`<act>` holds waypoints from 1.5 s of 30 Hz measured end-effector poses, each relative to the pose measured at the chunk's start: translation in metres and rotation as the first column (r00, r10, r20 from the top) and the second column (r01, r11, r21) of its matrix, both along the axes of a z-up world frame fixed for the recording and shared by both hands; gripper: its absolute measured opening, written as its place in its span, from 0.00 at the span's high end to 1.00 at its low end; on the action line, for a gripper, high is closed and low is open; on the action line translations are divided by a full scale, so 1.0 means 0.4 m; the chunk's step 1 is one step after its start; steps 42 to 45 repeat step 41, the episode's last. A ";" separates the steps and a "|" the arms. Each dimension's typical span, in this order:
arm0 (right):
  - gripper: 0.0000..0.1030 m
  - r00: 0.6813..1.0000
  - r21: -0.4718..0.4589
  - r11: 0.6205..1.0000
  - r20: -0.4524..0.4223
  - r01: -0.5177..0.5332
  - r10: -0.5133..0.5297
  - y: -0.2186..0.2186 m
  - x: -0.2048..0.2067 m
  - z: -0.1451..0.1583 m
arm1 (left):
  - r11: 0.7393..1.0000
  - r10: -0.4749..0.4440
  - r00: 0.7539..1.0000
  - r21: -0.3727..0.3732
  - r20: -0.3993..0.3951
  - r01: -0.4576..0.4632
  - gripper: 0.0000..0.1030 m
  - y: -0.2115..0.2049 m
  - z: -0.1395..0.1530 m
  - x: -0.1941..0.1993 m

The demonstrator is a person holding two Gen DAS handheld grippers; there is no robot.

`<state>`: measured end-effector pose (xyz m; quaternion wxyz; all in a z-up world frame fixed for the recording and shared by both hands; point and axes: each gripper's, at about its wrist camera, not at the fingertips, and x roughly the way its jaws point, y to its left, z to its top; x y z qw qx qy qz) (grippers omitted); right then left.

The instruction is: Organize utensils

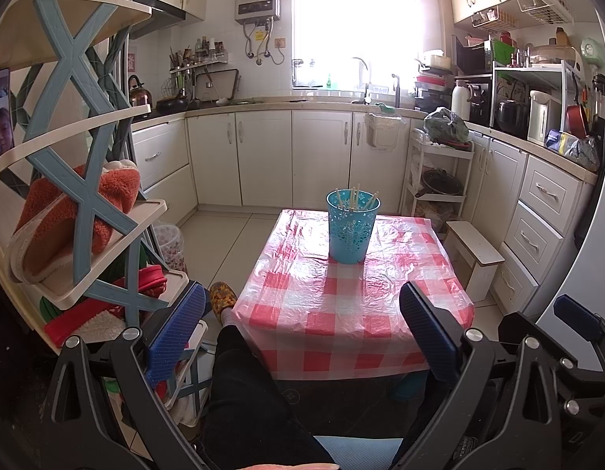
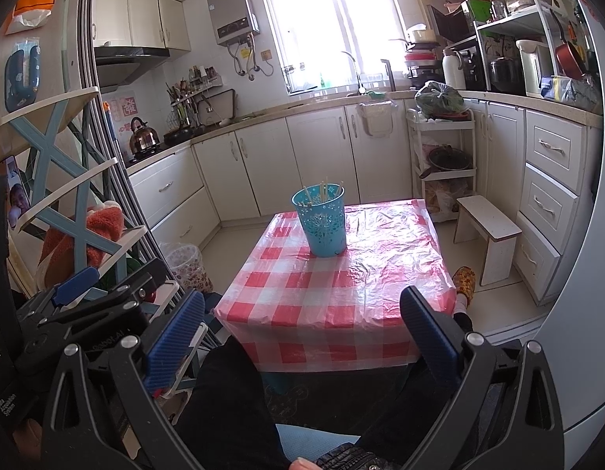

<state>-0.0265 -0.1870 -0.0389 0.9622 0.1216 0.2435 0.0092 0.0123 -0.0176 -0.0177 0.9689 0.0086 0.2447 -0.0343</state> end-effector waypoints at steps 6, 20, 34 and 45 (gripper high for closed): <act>0.07 1.000 -0.001 1.000 0.001 0.000 0.000 0.001 0.000 0.000 | 1.000 0.000 1.000 0.000 0.000 0.000 0.07 0.000 0.000 -0.001; 0.07 1.000 -0.002 1.000 0.000 0.001 -0.001 0.002 -0.001 0.000 | 1.000 0.000 1.000 0.000 0.002 0.000 0.07 0.000 -0.001 -0.003; 0.07 1.000 0.003 1.000 0.012 0.010 -0.010 -0.047 0.030 -0.015 | 1.000 -0.004 0.999 0.001 -0.042 0.004 0.07 -0.008 -0.005 0.053; 0.07 0.999 -0.013 1.000 -0.029 0.025 -0.025 -0.084 0.132 -0.043 | 0.999 0.041 0.996 0.029 -0.082 -0.039 0.07 0.000 -0.028 0.146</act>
